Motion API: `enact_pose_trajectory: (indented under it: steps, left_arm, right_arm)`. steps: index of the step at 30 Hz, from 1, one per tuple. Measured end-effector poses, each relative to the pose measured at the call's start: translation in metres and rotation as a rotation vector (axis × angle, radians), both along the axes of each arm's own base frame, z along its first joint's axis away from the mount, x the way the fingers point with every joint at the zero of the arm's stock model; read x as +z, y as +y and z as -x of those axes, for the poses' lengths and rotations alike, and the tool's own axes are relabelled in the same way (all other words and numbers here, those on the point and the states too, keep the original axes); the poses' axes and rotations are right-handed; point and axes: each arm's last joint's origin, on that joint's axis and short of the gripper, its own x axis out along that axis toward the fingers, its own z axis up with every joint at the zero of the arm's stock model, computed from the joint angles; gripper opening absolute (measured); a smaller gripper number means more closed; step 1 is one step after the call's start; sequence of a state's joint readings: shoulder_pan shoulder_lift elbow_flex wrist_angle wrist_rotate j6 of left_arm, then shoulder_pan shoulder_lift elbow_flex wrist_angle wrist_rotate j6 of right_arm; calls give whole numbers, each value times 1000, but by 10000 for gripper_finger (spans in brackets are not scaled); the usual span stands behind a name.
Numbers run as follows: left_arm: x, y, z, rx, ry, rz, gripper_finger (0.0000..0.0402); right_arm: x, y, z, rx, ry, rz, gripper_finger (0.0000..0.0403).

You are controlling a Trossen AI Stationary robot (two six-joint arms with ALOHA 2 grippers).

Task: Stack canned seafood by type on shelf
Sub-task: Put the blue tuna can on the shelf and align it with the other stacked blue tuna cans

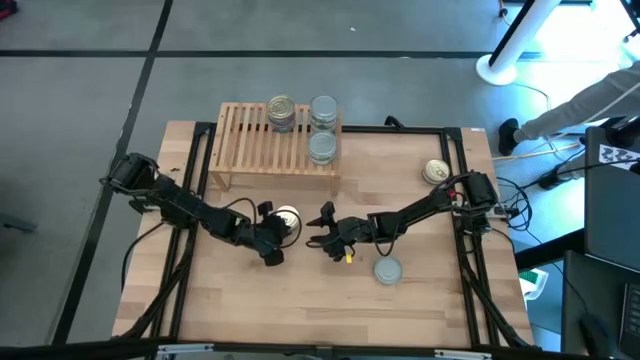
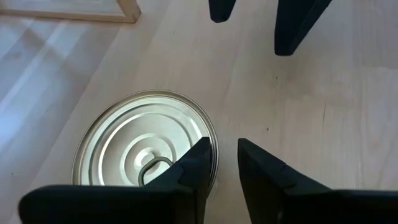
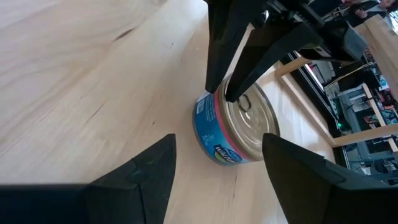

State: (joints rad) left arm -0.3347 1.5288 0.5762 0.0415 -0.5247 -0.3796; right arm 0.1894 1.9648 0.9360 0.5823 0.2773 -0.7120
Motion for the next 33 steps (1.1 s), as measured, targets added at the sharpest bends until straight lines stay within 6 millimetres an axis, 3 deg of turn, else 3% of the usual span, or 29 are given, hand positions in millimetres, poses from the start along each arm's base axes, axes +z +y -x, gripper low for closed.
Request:
enact_pose_trajectory:
  steps: [8,16,22,33]
  left_arm:
    - [-2,1,3,-14,55,-36,68]
    - [-3,2,4,-54,84,-87,24]
    - [-3,2,4,-59,85,-88,5]
    - [-2,1,3,-14,42,-33,2]
  right_arm:
    - [0,0,0,0,0,0,237]
    - [-1,0,0,13,2,-6,237]
    - [-11,1,-5,43,-37,64,237]
    - [-22,5,-38,-10,-74,159,237]
